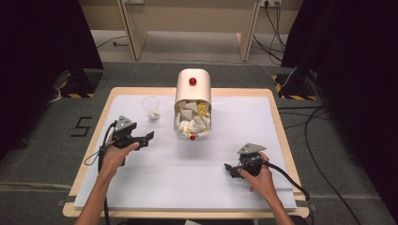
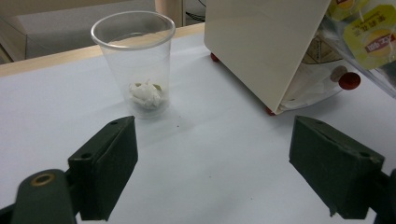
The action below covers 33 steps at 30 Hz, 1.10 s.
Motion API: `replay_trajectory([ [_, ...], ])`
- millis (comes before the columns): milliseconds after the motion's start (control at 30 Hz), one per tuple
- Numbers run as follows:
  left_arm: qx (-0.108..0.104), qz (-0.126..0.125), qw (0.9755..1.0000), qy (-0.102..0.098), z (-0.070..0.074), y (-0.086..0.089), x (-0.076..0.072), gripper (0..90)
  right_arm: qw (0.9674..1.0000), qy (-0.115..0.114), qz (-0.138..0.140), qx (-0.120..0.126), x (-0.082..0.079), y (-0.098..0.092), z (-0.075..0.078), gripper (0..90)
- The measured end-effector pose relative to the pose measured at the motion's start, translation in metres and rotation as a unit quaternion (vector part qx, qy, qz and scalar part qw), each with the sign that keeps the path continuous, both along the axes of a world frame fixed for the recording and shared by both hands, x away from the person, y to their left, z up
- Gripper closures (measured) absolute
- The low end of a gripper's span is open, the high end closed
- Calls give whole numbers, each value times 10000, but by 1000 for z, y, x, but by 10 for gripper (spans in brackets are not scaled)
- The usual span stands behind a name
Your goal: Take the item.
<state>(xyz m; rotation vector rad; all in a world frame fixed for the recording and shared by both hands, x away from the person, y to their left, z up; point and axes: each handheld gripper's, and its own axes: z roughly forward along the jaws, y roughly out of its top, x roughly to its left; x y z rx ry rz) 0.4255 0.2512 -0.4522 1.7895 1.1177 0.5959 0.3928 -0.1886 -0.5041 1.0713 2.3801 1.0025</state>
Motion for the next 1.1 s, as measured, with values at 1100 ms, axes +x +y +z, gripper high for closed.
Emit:
replay_trajectory([
  [1100, 424, -489, 9973, 341, -48, -14, -39, 146, 10000, 3, -1, 2, 0, 0, 0, 110],
])
